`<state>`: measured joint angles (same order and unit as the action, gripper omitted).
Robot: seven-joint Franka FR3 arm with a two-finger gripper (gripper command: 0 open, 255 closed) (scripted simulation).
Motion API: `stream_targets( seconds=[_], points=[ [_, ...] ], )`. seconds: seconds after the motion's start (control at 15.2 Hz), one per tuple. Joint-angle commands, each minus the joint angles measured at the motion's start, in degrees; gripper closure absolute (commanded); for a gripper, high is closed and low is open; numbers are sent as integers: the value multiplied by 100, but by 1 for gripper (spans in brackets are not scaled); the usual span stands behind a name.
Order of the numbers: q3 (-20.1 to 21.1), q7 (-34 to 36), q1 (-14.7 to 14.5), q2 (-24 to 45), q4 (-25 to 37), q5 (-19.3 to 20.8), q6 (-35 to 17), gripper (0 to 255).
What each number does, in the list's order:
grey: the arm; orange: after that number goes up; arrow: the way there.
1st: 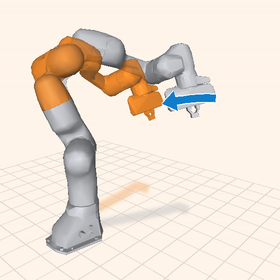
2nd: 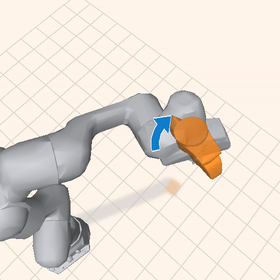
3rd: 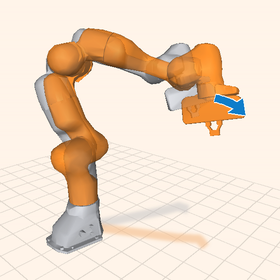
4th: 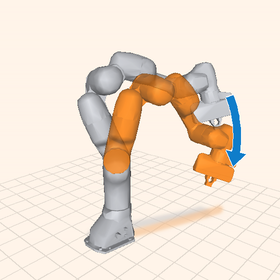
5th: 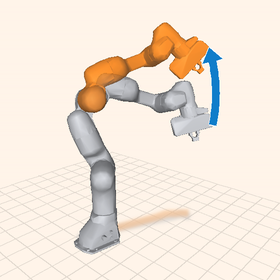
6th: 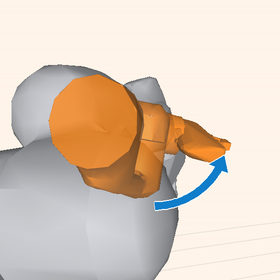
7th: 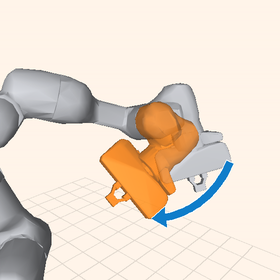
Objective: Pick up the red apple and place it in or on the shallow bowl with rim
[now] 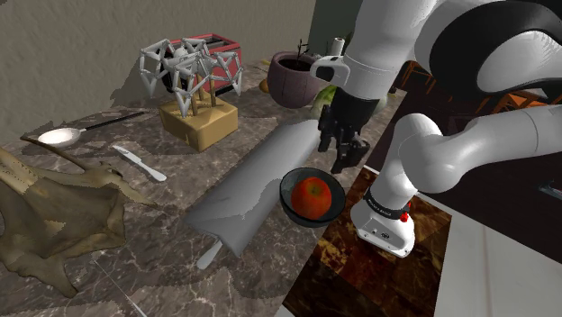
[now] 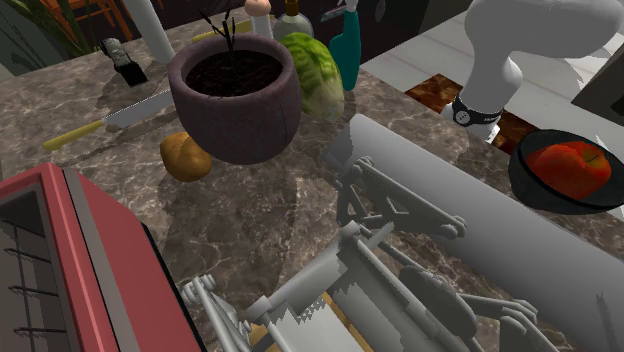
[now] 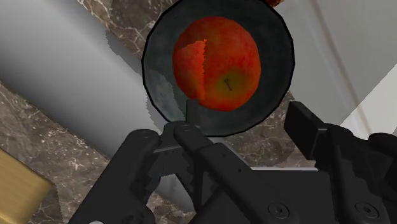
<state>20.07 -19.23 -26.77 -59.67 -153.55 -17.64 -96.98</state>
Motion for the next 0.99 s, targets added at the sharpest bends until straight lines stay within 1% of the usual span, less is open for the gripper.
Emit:
stream_targets(
  seconds=[0.0,0.2,0.46,0.92],
  points=[
    [0,0,0,0,0,0,0,0],
    [0,0,0,0,0,0,0,0],
    [-197,30,95,122,768,196,644,0],
    [-197,30,95,122,768,196,644,0]
  ],
)
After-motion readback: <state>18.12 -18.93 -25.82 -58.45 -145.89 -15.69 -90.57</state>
